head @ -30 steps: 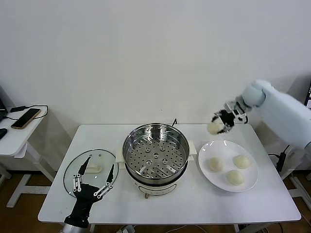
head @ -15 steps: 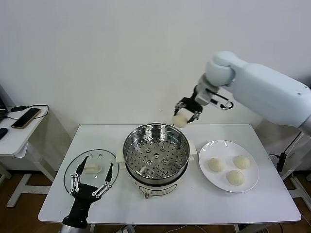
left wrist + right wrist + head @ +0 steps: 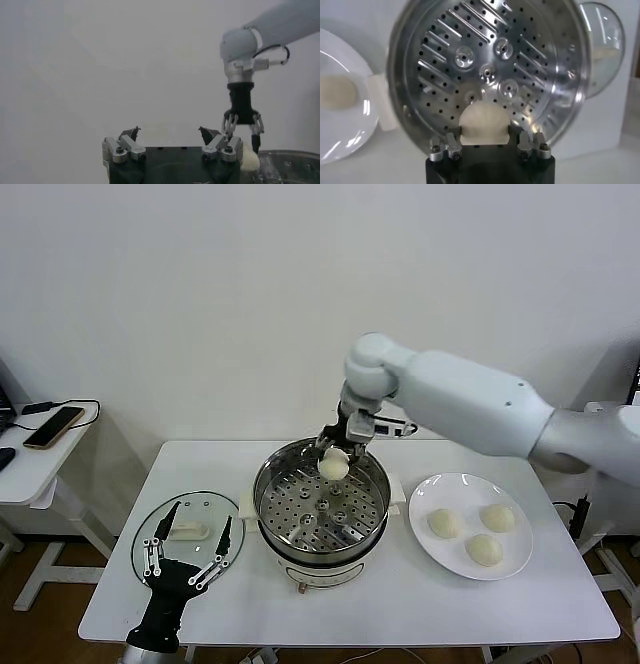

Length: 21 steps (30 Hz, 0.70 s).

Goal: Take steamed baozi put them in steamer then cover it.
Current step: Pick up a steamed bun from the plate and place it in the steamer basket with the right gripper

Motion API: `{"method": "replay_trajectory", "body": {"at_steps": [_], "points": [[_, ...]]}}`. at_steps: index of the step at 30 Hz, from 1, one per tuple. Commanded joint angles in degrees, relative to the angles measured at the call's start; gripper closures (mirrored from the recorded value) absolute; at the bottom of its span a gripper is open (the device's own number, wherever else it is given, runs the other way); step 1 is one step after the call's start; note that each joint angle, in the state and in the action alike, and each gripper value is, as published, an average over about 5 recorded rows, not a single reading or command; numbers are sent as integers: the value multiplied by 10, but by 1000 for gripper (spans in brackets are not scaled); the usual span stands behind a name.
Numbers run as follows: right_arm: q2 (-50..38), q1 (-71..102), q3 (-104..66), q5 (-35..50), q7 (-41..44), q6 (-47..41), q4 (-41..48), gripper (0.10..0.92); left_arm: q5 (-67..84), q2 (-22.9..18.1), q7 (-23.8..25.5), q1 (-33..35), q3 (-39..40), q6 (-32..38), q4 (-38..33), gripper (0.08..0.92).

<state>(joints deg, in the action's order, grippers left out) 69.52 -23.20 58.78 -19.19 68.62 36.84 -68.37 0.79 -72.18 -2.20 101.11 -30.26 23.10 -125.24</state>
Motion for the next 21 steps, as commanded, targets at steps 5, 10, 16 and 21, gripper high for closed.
{"method": "replay_trajectory", "body": {"at_steps": [5, 10, 16, 21], "points": [[62, 47, -17, -71, -6, 22, 76, 346, 0, 0, -2, -2, -2, 3, 4, 177], [72, 52, -19, -73, -9, 25, 89, 304, 1, 0, -3, -3, -4, 5, 6, 177], [56, 45, -25, -53, -10, 12, 70, 211, 2, 0, -3, -4, -4, 5, 7, 177], [-17, 6, -43, 61, 27, -63, 9, 203, 2, -1, -3, -5, -3, 3, 7, 177]]}}
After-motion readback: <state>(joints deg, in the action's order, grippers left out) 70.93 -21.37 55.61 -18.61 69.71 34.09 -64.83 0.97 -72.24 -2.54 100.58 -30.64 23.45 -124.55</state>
